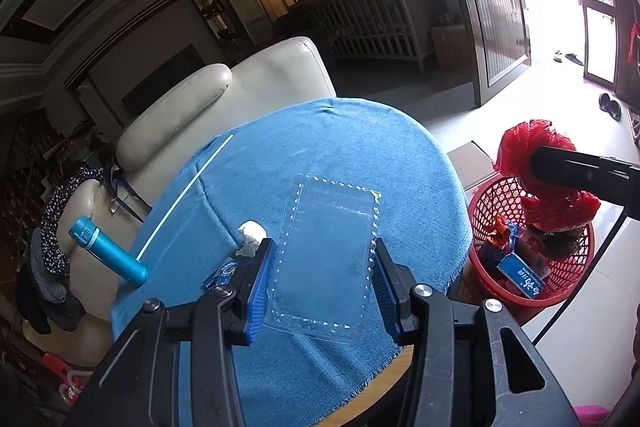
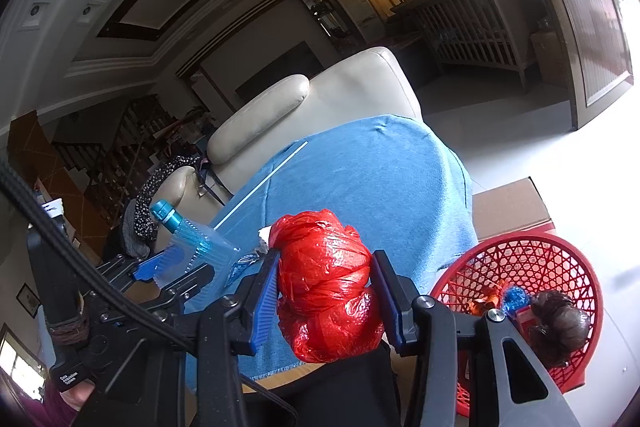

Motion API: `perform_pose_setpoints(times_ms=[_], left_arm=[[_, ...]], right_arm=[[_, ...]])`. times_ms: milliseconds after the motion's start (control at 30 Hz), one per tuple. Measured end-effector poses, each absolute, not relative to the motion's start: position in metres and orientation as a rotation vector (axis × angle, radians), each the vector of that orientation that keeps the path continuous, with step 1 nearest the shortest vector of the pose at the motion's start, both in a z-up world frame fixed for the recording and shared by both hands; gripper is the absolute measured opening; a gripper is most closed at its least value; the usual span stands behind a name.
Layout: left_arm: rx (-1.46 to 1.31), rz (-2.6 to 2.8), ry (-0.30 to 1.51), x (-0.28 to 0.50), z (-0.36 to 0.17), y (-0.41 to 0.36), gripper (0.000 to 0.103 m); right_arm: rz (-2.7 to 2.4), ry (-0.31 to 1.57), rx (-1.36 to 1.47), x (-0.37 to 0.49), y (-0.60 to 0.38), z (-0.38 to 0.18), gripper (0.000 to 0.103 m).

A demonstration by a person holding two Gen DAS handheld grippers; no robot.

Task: Collect trash
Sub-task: 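Carry the clear tray with the left gripper while the right carries the red bag over the basket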

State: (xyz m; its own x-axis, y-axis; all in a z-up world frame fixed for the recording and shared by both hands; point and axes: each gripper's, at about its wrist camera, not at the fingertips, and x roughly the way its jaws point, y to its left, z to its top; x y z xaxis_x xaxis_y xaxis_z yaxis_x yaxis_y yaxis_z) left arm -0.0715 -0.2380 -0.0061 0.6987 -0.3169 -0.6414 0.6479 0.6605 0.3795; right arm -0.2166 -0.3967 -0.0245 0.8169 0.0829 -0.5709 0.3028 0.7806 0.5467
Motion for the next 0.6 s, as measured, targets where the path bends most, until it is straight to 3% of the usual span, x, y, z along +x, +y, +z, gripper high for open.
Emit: perform_pose_setpoints(times_ms=[600], left_arm=[[0.669,-0.602,0.576,-0.075,-0.013,-0.249,0.049]], right_arm=[[-0.173,0.616,0.699,-0.229,-0.411,-0.028,0.048]])
